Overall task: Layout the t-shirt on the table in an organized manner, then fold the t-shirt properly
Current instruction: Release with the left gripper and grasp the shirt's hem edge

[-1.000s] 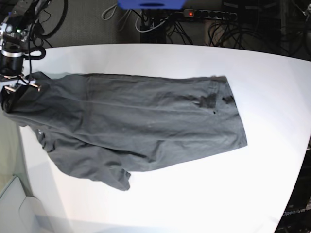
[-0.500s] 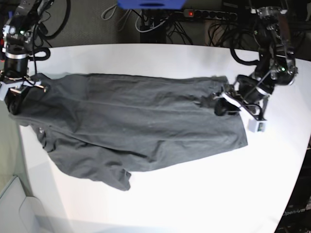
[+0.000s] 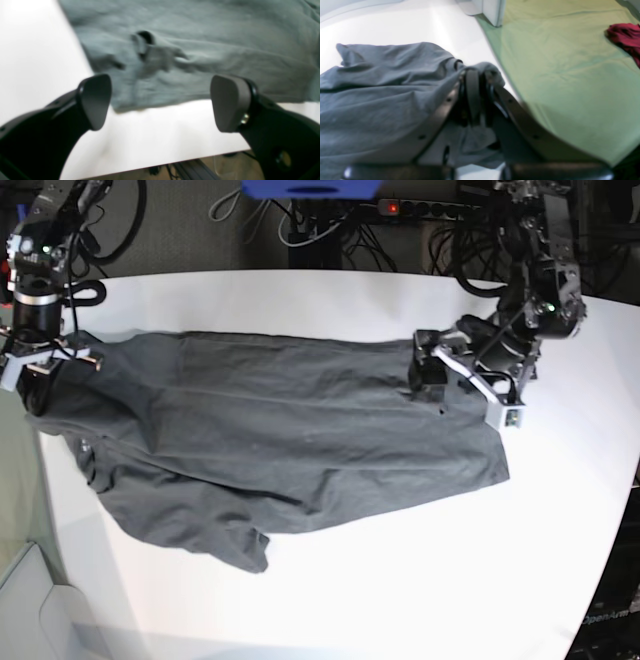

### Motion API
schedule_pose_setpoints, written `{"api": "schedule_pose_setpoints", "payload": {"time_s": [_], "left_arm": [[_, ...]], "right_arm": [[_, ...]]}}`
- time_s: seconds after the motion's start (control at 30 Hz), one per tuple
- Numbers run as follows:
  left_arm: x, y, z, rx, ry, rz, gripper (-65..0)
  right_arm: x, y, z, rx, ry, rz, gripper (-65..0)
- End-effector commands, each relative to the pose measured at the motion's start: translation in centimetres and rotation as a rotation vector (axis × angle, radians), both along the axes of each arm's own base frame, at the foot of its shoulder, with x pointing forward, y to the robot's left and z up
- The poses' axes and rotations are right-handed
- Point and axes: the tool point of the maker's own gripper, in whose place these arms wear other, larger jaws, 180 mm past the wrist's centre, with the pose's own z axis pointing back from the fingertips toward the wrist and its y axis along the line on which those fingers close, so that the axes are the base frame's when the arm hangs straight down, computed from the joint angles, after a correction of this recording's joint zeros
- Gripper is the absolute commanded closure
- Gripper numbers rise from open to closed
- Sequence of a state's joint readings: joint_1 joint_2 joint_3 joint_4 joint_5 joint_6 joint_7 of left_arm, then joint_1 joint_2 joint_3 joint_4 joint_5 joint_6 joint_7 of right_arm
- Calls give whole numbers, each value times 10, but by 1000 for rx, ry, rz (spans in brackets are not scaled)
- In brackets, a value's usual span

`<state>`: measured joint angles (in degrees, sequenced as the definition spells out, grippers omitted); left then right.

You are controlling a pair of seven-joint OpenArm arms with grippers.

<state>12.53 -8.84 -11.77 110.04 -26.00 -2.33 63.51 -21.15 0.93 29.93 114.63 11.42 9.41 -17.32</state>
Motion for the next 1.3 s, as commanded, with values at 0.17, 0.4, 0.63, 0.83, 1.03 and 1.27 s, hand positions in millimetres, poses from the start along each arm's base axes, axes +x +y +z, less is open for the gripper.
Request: {"api": "schedule_pose_setpoints", "payload": {"time_s": [0.17,0.4,0.63,0.83,1.03,1.27], "left_arm": [[3,-29,-21,24,39,-69,-614],[2,-32,-45,37,72,-57,-614],[2,-30,-55,53,71,-40,-614],[-8,-30,-79,43,140,-37,-614],[-14,-30,-90,41,176,-37,-504],[-7,-28,-84,42,157,-34,-1]], "right_arm": [[4,4,11,-16,-43,19,0],[4,4,11,-17,-40,20,0],[4,4,11,-19,-40,21,0],[4,4,11,-19,-40,21,0],[3,2,11,-20,-40,18,0],[4,3,12,-19,-43,19,0]]}}
